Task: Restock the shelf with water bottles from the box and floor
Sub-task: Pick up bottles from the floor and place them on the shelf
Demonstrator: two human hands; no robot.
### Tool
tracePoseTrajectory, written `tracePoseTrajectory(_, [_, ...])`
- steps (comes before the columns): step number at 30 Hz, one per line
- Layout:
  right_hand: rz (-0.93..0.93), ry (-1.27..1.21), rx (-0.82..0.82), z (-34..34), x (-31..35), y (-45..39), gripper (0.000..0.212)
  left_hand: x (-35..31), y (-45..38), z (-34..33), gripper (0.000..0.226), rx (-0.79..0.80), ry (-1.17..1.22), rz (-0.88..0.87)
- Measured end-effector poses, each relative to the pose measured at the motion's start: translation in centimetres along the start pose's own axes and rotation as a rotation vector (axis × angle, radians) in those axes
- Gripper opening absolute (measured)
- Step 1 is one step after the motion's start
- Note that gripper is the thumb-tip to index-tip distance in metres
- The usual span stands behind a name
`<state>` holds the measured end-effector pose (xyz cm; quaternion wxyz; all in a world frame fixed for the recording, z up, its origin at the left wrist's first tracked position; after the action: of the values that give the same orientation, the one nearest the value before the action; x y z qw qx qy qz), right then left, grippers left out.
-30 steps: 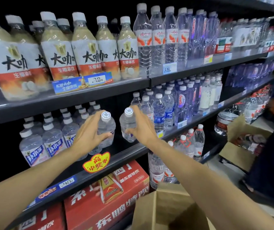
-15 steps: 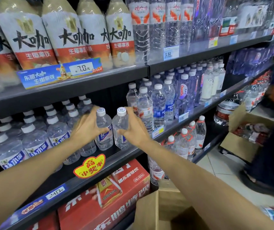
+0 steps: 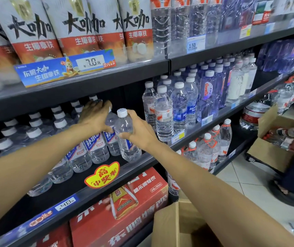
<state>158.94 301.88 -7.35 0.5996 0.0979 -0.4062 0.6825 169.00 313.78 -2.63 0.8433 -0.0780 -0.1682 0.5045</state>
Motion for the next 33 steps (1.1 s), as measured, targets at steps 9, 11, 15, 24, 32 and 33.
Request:
tracePoseTrajectory(9, [0.025,-0.016,-0.076,-1.6,0.2,-0.4,0.074,0.8,-0.4,-0.7,0.088,0.060,-0.019,0.017])
tracePoseTrajectory(11, [0.034,-0.017,-0.078,-1.5,0.3,-0.3,0.075,1.2,-0.5,-0.9,0.101,0.132,0.015,0.006])
tracePoseTrajectory(15, [0.033,-0.004,-0.067,-1.5,0.4,-0.1,0.076,2.5,-1.3,-0.9,0.080,0.247,0.174,-0.010])
tracePoseTrajectory(24, [-0.005,0.031,-0.063,-1.7,1.2,0.2,0.079,3.4,-1.5,-1.2,0.046,0.182,0.344,0.011])
tracePoseTrajectory(32, [-0.045,0.044,-0.057,-2.4,2.0,0.3,0.081,3.7,0.6,-0.4,0.055,0.157,0.290,-0.022])
tracePoseTrajectory(33, [-0.053,0.036,-0.057,-2.5,2.1,0.3,0.080,3.9,1.3,-0.1,0.055,0.140,0.288,-0.034])
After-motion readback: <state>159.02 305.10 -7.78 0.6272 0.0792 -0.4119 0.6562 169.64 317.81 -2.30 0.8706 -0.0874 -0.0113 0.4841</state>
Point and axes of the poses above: each hand's wrist, its own y-axis away from the middle knuckle, its own z-axis out of the back of the hand, x = y × z, the point moved 5 cm from there along -y, towards the middle knuckle, and after that the axes turned 10 degrees about z, right-handed, at the moved point
